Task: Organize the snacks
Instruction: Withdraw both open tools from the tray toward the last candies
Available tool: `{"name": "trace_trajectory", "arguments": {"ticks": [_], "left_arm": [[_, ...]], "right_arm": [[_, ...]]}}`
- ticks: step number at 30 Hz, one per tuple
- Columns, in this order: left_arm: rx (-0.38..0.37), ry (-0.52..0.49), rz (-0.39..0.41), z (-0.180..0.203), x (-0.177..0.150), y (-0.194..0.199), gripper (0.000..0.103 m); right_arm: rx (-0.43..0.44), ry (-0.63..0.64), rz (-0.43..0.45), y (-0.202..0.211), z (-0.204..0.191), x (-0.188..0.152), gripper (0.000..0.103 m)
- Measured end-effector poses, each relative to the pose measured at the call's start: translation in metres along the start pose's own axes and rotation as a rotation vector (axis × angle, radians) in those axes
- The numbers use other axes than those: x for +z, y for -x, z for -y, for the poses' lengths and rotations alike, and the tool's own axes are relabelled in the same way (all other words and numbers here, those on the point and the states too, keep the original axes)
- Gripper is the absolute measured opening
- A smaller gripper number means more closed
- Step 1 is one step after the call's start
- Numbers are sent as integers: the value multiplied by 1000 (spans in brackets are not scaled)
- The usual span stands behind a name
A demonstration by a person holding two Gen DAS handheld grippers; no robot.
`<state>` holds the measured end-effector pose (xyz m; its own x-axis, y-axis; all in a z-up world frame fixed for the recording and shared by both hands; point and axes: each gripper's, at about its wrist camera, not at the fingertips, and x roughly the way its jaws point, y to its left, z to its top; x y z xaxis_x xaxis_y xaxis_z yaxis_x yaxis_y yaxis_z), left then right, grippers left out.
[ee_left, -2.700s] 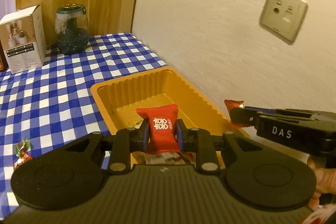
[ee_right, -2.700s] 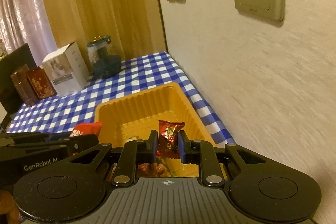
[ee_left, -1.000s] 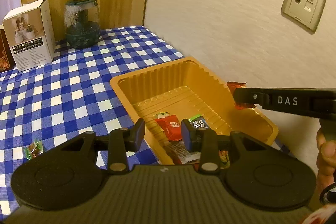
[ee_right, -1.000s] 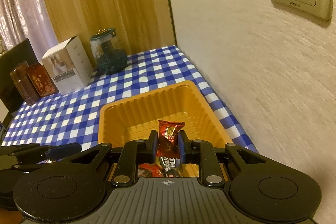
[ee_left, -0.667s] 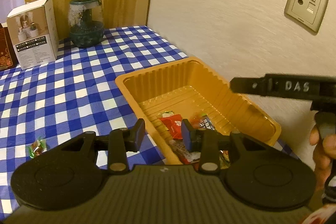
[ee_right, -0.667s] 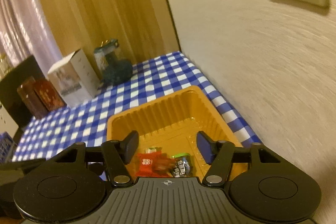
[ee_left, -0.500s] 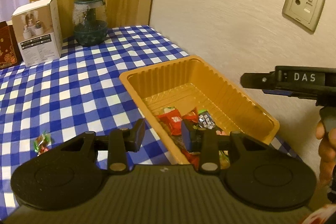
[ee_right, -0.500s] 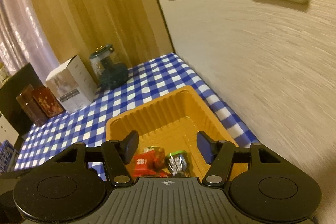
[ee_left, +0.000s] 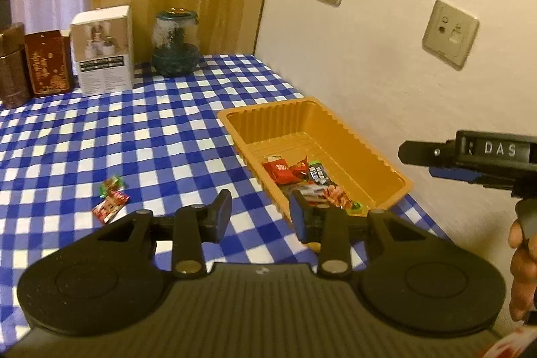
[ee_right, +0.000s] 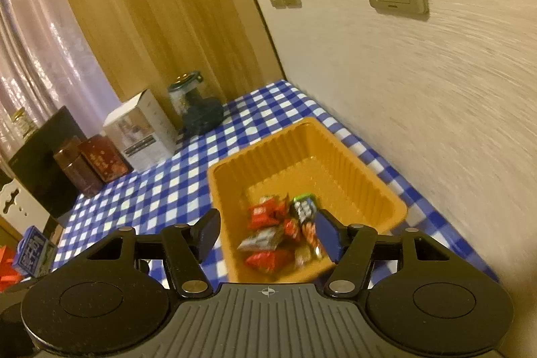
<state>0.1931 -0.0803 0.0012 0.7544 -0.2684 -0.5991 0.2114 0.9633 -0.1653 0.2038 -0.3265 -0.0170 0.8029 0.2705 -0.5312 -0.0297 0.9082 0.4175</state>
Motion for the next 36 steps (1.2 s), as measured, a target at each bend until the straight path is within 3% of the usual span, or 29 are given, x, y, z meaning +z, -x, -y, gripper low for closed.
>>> {"name": "trace_trajectory", "arguments": {"ticks": [9, 19, 36], "left_arm": [[28, 38, 34, -11, -28, 62, 38], [63, 92, 52, -33, -52, 111, 40], [95, 131, 41, -61, -76, 134, 46]], "right_arm": [[-19, 2, 14, 43, -23, -38, 66], [-4, 22, -10, 62, -51, -74, 66], [14, 35, -45, 65, -68, -95, 66]]}}
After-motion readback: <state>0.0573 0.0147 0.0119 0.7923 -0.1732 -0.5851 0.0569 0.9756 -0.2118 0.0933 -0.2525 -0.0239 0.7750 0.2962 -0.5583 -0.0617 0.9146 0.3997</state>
